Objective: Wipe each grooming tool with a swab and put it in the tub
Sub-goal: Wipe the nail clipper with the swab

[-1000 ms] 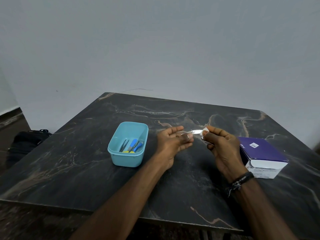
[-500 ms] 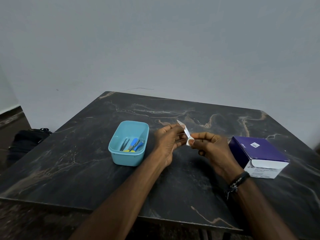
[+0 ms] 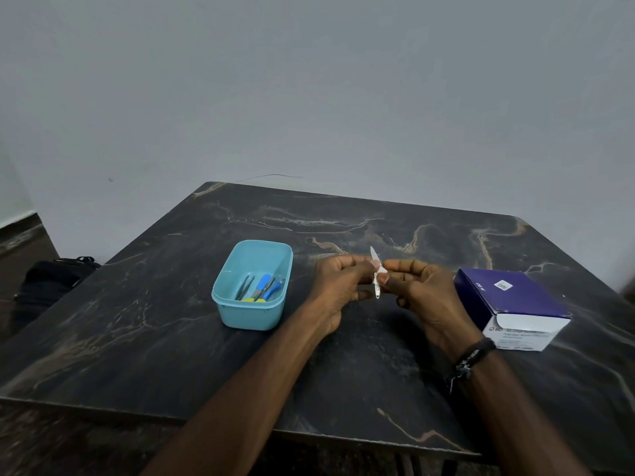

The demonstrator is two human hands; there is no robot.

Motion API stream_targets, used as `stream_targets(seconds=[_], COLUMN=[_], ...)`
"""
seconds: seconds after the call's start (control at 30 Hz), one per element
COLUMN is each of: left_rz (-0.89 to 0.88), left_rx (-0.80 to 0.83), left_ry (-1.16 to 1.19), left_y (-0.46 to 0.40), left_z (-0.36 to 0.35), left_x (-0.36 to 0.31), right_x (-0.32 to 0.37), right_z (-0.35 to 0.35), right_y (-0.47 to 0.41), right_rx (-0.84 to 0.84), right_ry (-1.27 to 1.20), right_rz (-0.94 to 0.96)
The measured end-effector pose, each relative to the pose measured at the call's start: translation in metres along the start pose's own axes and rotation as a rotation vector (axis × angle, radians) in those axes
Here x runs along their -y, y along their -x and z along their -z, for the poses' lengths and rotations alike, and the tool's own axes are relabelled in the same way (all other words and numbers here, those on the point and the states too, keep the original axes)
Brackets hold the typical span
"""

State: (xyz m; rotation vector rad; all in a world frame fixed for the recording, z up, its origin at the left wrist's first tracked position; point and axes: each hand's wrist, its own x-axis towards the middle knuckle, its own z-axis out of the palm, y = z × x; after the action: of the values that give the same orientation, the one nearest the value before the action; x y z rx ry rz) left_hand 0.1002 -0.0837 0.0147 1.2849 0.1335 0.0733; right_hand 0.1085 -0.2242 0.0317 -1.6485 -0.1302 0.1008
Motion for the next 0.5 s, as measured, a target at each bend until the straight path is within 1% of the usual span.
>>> stream_targets(seconds=[0.13, 0.2, 0.37, 0.5], left_rz=[-0.026, -0.024, -0.019, -0.022], left_rx=[-0.043, -0.044, 0.021, 0.023], left_ry=[0.015, 0.018, -0.017, -0.020], left_y=[-0.0011, -0.0013, 0.0006, 0.0015], left_z=[0.0004, 0.0005, -0.0006, -0.0010], left_x=[0.0000, -0.0003, 0.0003, -0.0001], right_x=[0.0022, 0.0020, -0.0005, -0.0007], right_z=[-0.0033, -0.0037, 0.0004, 0.0000], right_y=[0.0028, 0.0023, -0.0010, -0.0020], right_rx=[0.097, 0.082, -0.021, -0.010], right_ry=[0.029, 0.029, -0.051, -0.059], right_rz=[-0.015, -0.018, 0.013, 0.008])
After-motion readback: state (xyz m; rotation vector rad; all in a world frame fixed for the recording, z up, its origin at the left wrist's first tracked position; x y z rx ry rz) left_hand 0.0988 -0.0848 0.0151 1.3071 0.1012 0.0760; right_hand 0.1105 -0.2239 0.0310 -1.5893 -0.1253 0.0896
